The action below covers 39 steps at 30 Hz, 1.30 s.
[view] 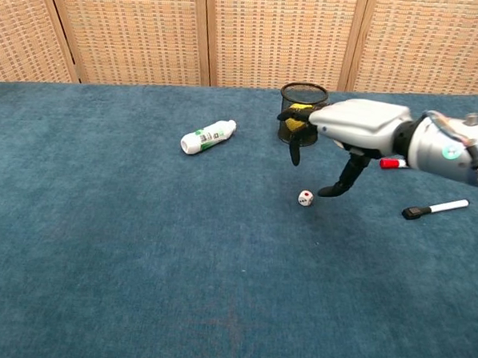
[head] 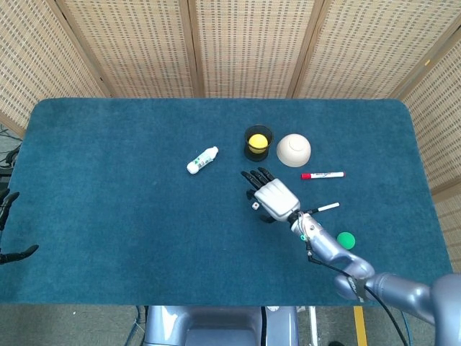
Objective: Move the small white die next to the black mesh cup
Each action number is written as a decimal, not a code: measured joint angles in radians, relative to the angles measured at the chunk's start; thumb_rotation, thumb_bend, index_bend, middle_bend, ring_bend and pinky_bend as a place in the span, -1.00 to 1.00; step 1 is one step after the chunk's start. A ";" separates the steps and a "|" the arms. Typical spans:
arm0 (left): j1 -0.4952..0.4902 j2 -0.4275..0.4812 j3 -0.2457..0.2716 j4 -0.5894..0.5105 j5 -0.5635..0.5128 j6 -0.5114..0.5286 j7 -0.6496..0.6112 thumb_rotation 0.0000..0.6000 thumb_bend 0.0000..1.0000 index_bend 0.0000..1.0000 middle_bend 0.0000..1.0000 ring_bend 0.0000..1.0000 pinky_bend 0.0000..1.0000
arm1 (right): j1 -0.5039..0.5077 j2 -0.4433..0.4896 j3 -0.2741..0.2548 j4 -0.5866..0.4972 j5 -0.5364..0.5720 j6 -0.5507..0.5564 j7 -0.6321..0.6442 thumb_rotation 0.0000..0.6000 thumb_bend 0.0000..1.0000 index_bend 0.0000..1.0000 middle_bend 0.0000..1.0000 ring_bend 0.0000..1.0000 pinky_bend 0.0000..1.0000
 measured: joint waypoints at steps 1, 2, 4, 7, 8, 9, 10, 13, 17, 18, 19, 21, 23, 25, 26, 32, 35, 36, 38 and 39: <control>0.000 0.001 0.000 0.000 -0.001 -0.001 -0.002 1.00 -1.00 -1.00 -1.00 -1.00 -1.00 | 0.006 -0.013 0.002 0.013 0.013 -0.008 -0.013 1.00 -0.48 -0.22 -1.00 -1.00 -1.00; -0.001 0.003 -0.001 0.000 -0.003 -0.003 -0.007 1.00 -1.00 -1.00 -1.00 -1.00 -1.00 | 0.013 -0.027 0.004 0.030 0.028 -0.017 -0.026 1.00 -0.48 -0.21 -1.00 -1.00 -1.00; 0.000 0.006 -0.001 -0.001 -0.003 -0.005 -0.015 1.00 -1.00 -1.00 -1.00 -1.00 -1.00 | 0.022 -0.045 0.006 0.055 0.046 -0.027 -0.042 1.00 -0.44 -0.20 -1.00 -1.00 -1.00; 0.000 0.012 -0.002 -0.002 -0.001 -0.004 -0.029 1.00 -1.00 -1.00 -1.00 -1.00 -1.00 | 0.034 -0.072 0.007 0.091 0.069 -0.039 -0.057 1.00 -0.38 -0.19 -1.00 -1.00 -1.00; -0.001 0.014 -0.003 -0.002 0.000 -0.005 -0.033 1.00 -1.00 -1.00 -1.00 -1.00 -1.00 | 0.038 -0.079 0.007 0.101 0.075 -0.042 -0.060 1.00 -0.38 -0.19 -1.00 -1.00 -1.00; -0.002 0.015 -0.003 -0.002 -0.001 -0.008 -0.035 1.00 -1.00 -1.00 -1.00 -1.00 -1.00 | 0.040 -0.083 0.006 0.107 0.077 -0.044 -0.062 1.00 -0.38 -0.18 -1.00 -1.00 -1.00; -0.003 0.016 -0.003 -0.001 -0.002 -0.011 -0.036 1.00 -1.00 -1.00 -1.00 -1.00 -1.00 | 0.042 -0.086 0.005 0.113 0.078 -0.045 -0.065 1.00 -0.38 -0.18 -1.00 -1.00 -1.00; -0.007 0.018 -0.004 0.000 -0.006 -0.019 -0.037 1.00 -1.00 -1.00 -1.00 -1.00 -1.00 | 0.048 -0.097 0.000 0.130 0.081 -0.046 -0.070 1.00 -0.38 -0.17 -1.00 -1.00 -1.00; -0.009 0.018 -0.005 0.000 -0.008 -0.022 -0.035 1.00 -1.00 -1.00 -1.00 -1.00 -1.00 | 0.053 -0.108 -0.006 0.147 0.083 -0.047 -0.072 1.00 -0.38 -0.17 -1.00 -1.00 -1.00; -0.009 0.018 -0.005 0.000 -0.009 -0.023 -0.035 1.00 -1.00 -1.00 -1.00 -1.00 -1.00 | 0.053 -0.111 -0.008 0.152 0.083 -0.047 -0.071 1.00 -0.38 -0.17 -1.00 -1.00 -1.00; -0.010 0.018 -0.005 0.000 -0.011 -0.025 -0.035 1.00 -1.00 -1.00 -1.00 -1.00 -1.00 | 0.054 -0.114 -0.010 0.157 0.082 -0.047 -0.071 1.00 -0.38 -0.17 -1.00 -1.00 -1.00; -0.011 0.018 -0.006 0.000 -0.011 -0.025 -0.035 1.00 -1.00 -1.00 -1.00 -1.00 -1.00 | 0.055 -0.122 -0.015 0.172 0.080 -0.046 -0.068 1.00 -0.38 -0.17 -1.00 -1.00 -1.00; -0.011 0.018 -0.005 -0.001 -0.010 -0.026 -0.034 1.00 -1.00 -1.00 -1.00 -1.00 -1.00 | 0.055 -0.131 -0.021 0.188 0.076 -0.043 -0.064 1.00 -0.38 -0.17 -1.00 -1.00 -1.00; -0.011 0.018 -0.005 -0.002 -0.010 -0.025 -0.033 1.00 -1.00 -1.00 -1.00 -1.00 -1.00 | 0.056 -0.138 -0.025 0.202 0.069 -0.037 -0.060 1.00 -0.38 -0.17 -1.00 -1.00 -1.00; -0.011 0.018 -0.005 -0.003 -0.010 -0.024 -0.033 1.00 -1.00 -1.00 -1.00 -1.00 -1.00 | 0.057 -0.143 -0.029 0.211 0.065 -0.035 -0.055 1.00 -0.38 -0.17 -1.00 -1.00 -1.00; -0.013 0.018 -0.005 -0.005 -0.011 -0.026 -0.029 1.00 -1.00 -1.00 -1.00 -1.00 -1.00 | 0.062 -0.158 -0.046 0.241 0.043 -0.030 -0.042 1.00 -0.38 -0.17 -1.00 -1.00 -1.00; -0.014 0.017 -0.005 -0.004 -0.013 -0.028 -0.027 1.00 -1.00 -1.00 -1.00 -1.00 -1.00 | 0.064 -0.166 -0.048 0.253 0.042 -0.032 -0.036 1.00 -0.37 -0.17 -1.00 -1.00 -1.00; -0.014 0.017 -0.005 -0.004 -0.014 -0.028 -0.027 1.00 -1.00 -1.00 -1.00 -1.00 -1.00 | 0.065 -0.169 -0.049 0.258 0.042 -0.033 -0.034 1.00 -0.36 -0.17 -1.00 -1.00 -1.00; -0.015 0.016 -0.006 -0.003 -0.015 -0.030 -0.028 1.00 -1.00 -1.00 -1.00 -1.00 -1.00 | 0.067 -0.174 -0.051 0.269 0.041 -0.035 -0.029 1.00 -0.31 -0.16 -1.00 -1.00 -1.00; -0.015 0.016 -0.006 -0.003 -0.016 -0.030 -0.029 1.00 -1.00 -1.00 -1.00 -1.00 -1.00 | 0.067 -0.176 -0.052 0.273 0.041 -0.036 -0.028 1.00 -0.28 -0.16 -1.00 -1.00 -1.00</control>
